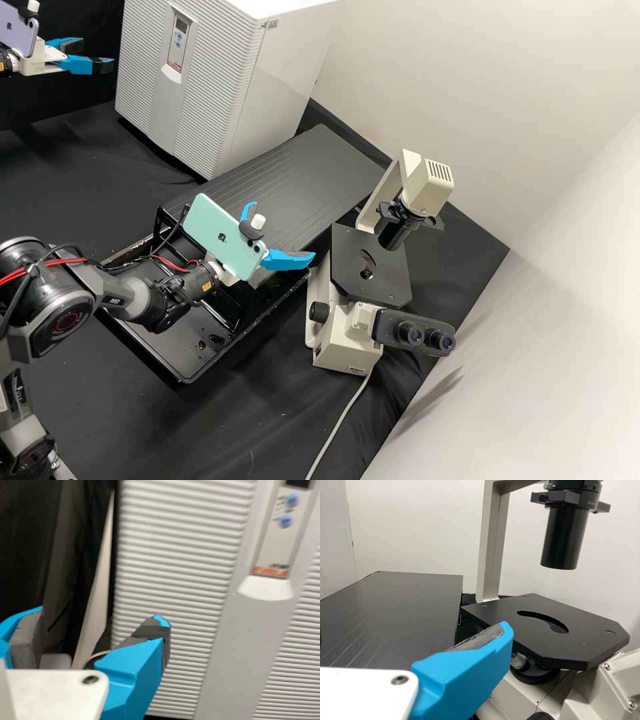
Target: Open the incubator door
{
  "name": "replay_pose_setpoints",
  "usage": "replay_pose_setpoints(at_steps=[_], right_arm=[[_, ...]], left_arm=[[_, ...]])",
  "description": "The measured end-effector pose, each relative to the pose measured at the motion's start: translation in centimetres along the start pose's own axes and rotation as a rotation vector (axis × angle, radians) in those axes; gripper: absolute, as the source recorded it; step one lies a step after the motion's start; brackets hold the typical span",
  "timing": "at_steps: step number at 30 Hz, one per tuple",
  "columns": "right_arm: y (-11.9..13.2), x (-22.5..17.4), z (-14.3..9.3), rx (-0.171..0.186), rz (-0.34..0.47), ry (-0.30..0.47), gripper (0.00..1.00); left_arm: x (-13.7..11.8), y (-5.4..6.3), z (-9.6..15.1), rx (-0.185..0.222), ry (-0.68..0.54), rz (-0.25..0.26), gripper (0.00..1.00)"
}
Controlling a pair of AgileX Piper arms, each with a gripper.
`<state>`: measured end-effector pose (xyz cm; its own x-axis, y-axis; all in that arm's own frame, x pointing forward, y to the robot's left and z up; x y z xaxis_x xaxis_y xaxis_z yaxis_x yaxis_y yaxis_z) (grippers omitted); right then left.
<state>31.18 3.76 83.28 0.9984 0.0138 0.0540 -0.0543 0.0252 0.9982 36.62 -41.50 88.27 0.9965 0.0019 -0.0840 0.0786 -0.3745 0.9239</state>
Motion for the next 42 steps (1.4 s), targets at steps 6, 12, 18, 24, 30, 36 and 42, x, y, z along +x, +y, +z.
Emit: replay_pose_setpoints(at_steps=[6, 12, 18, 24, 30, 36, 42], right_arm=[[0.0, 0.0, 0.0, 0.000, 0.000, 0.000, 1.00], [0.0, 0.0, 0.0, 0.000, 0.000, 0.000, 1.00], [0.0, 0.0, 0.0, 0.000, 0.000, 0.000, 1.00], [0.0, 0.0, 0.0, 0.000, 0.000, 0.000, 1.00], [0.0, 0.0, 0.0, 0.000, 0.000, 0.000, 1.00], [0.0, 0.0, 0.0, 0.000, 0.000, 0.000, 1.00], [0.0, 0.0, 0.0, 0.000, 0.000, 0.000, 1.00]], left_arm=[[-0.2, 0.0, 0.5, 0.005, -0.046, 0.003, 1.00], [0.3, -0.3, 1.1, 0.002, -0.077, -0.017, 1.00], [1.1, -0.9, 1.7, 0.000, -0.119, -0.047, 1.00], [1.4, -0.5, 2.0, 0.003, -0.131, -0.041, 1.00], [2.5, -0.3, 1.7, 0.003, -0.136, -0.029, 1.00], [3.7, -0.2, 1.4, 0.006, -0.139, -0.027, 1.00], [4.8, 0.0, 1.1, 0.017, -0.147, -0.018, 1.00]])
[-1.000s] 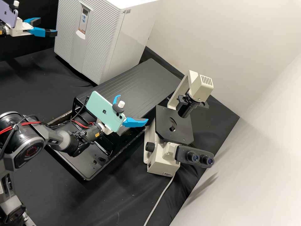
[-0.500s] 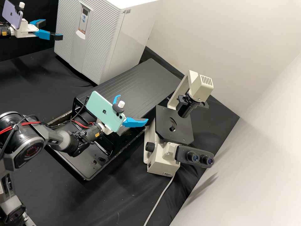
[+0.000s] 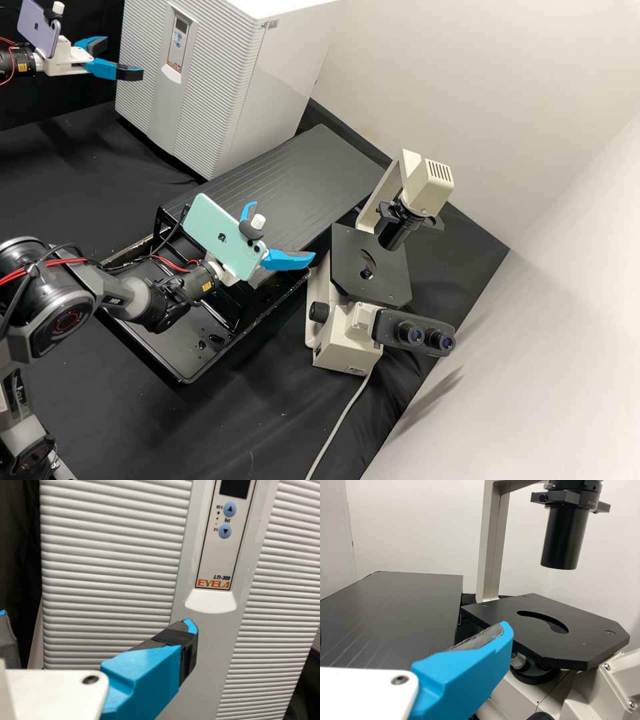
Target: Open the incubator door
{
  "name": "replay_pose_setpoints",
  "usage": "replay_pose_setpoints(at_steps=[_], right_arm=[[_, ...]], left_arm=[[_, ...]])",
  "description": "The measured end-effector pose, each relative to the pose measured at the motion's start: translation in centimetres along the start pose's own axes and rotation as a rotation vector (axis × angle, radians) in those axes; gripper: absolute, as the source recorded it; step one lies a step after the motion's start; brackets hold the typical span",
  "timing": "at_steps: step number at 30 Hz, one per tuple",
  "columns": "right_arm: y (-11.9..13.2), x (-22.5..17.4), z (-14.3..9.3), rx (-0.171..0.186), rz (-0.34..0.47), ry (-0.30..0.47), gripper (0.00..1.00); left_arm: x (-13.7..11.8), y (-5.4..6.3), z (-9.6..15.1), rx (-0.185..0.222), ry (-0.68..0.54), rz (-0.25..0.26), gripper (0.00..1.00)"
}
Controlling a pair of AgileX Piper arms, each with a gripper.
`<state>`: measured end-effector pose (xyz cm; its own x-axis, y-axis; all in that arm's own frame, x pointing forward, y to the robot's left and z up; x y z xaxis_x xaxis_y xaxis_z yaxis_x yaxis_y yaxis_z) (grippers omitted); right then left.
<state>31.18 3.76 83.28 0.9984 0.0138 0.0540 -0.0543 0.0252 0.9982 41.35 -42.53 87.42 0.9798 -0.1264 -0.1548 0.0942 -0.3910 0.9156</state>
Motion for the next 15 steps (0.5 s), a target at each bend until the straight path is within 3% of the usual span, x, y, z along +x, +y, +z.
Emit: replay_pose_setpoints(at_steps=[4, 15], right_arm=[[0.0, 0.0, 0.0, 0.000, 0.000, 0.000, 1.00], [0.0, 0.0, 0.0, 0.000, 0.000, 0.000, 1.00]], left_arm=[[0.7, -0.3, -0.4, 0.018, 0.009, -0.024, 1.00], [2.2, -1.5, -1.6, 0.007, 0.028, -0.054, 1.00]])
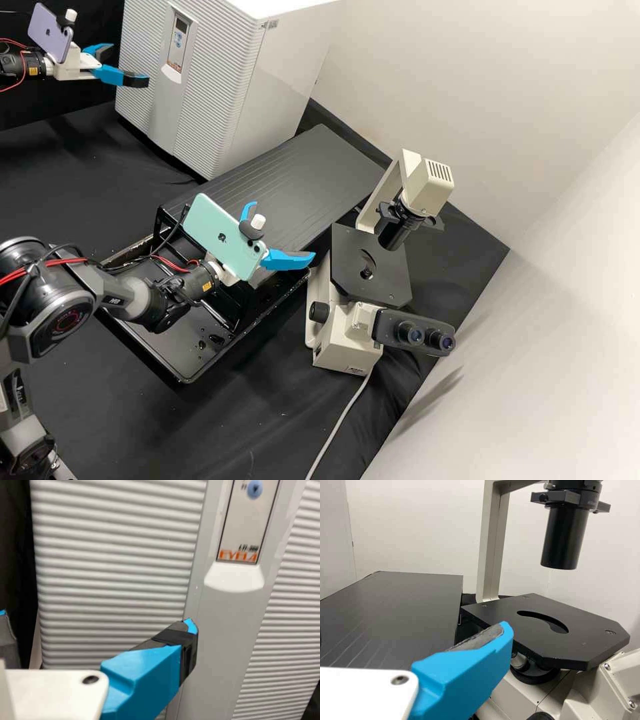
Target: Open the incubator door
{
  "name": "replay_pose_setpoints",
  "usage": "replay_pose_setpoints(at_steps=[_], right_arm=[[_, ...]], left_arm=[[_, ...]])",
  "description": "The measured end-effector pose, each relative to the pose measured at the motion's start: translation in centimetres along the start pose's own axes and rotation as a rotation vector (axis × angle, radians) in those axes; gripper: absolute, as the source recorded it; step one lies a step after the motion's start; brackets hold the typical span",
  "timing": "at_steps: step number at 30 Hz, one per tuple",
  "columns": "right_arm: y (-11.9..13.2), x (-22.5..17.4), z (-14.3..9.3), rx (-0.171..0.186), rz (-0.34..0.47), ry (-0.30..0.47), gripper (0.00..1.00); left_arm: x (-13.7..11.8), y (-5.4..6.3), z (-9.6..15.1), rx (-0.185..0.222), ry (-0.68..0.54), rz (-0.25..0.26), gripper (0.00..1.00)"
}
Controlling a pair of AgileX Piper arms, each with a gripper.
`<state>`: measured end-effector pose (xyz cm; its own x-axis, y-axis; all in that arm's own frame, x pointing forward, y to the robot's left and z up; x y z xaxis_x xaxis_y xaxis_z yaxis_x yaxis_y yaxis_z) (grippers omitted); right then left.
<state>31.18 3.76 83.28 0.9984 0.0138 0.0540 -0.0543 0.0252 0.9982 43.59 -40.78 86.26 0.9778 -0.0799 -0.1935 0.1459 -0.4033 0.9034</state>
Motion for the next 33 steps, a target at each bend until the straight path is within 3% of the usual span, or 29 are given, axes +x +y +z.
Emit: replay_pose_setpoints(at_steps=[3, 4, 33], right_arm=[[0.00, 0.00, 0.00, 0.000, 0.000, 0.000, 1.00], [0.00, 0.00, 0.00, 0.000, 0.000, 0.000, 1.00], [0.00, 0.00, 0.00, 0.000, 0.000, 0.000, 1.00]], left_arm=[[0.08, -0.22, -0.03, 0.000, 0.015, -0.018, 1.00], [0.08, -0.25, -0.06, 0.000, 0.018, -0.021, 0.00], [0.08, -0.11, 0.10, 0.007, 0.001, -0.006, 0.00]])
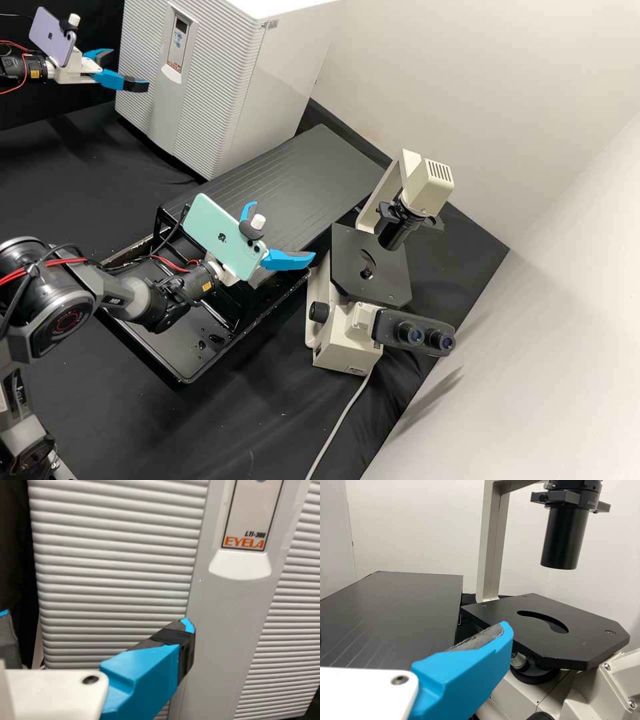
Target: Open the incubator door
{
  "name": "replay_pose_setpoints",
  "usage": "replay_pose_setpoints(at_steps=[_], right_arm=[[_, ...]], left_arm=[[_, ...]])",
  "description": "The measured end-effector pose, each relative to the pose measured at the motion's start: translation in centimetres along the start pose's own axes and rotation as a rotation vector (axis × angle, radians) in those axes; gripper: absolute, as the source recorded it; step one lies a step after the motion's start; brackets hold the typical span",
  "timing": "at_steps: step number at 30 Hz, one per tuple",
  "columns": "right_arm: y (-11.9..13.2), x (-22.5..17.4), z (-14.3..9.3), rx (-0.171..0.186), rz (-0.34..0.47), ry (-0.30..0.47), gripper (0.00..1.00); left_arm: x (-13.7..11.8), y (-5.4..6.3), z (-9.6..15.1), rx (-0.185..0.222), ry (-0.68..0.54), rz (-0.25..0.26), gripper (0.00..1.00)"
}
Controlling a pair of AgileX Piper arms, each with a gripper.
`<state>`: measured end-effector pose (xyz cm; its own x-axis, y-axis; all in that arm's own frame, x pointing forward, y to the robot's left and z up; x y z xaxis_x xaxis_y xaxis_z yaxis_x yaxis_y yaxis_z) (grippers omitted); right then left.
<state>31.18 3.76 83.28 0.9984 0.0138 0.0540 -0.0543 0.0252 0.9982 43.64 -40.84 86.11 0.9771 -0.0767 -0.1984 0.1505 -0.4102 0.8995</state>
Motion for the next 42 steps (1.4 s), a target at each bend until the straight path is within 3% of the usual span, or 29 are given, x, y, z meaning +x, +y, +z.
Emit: replay_pose_setpoints(at_steps=[42], right_arm=[[0.00, 0.00, 0.00, 0.000, 0.000, 0.000, 1.00]], left_arm=[[-0.55, -0.43, -0.42, 0.009, 0.008, 0.011, 0.00]])
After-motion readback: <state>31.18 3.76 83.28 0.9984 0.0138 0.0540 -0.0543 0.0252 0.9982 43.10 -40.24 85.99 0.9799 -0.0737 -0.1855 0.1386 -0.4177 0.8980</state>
